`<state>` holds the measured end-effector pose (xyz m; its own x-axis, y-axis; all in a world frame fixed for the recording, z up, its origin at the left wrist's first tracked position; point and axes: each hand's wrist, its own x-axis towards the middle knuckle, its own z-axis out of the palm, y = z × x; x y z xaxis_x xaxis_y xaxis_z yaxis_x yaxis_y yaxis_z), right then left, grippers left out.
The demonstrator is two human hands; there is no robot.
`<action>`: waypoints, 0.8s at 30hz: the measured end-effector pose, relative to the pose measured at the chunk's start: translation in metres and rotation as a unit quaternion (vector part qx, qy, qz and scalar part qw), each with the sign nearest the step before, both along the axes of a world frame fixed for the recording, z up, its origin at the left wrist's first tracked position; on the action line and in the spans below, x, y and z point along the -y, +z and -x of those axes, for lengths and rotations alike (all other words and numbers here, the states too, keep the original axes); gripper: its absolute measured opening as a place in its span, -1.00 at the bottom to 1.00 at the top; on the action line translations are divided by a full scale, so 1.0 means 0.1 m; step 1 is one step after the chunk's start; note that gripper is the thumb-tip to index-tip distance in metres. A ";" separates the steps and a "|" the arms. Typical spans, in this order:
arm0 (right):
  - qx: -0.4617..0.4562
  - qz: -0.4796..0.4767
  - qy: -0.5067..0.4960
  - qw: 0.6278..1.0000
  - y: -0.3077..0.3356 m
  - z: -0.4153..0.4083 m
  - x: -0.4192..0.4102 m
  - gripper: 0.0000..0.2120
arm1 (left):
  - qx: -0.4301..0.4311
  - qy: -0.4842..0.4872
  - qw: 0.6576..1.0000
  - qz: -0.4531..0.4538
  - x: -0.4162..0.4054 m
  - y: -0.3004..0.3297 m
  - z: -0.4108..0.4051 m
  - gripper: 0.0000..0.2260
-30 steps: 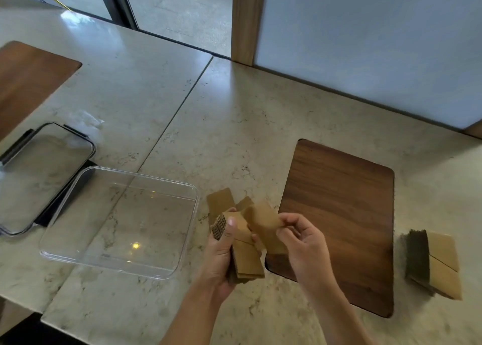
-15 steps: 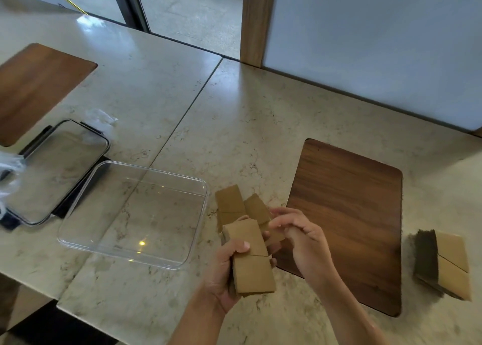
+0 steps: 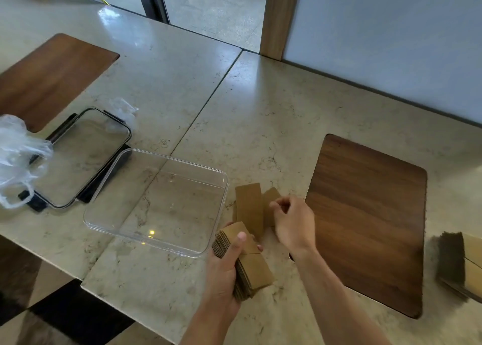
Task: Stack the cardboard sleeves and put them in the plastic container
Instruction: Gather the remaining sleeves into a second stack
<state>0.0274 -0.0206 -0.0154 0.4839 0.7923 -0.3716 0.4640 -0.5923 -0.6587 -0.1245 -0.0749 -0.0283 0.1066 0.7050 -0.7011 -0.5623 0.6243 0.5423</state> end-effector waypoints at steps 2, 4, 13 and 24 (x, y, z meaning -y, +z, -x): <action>0.006 0.001 -0.006 1.000 0.00 -0.13 0.13 -0.87 | -0.008 0.004 1.000 0.003 -0.02 0.00 -0.02 -0.16; 0.034 0.011 0.036 0.999 -0.01 -0.07 0.18 -0.67 | -0.023 0.009 1.000 -0.001 -0.02 -0.03 -0.04 -0.16; 0.235 0.057 0.167 0.956 -0.17 0.44 -0.11 -0.22 | -0.089 -0.042 0.993 0.061 -0.04 -0.10 -0.01 -0.68; -0.224 -0.151 -0.188 0.944 0.13 -0.36 0.23 -0.78 | -0.039 -0.081 0.996 0.020 -0.11 0.05 0.06 -0.35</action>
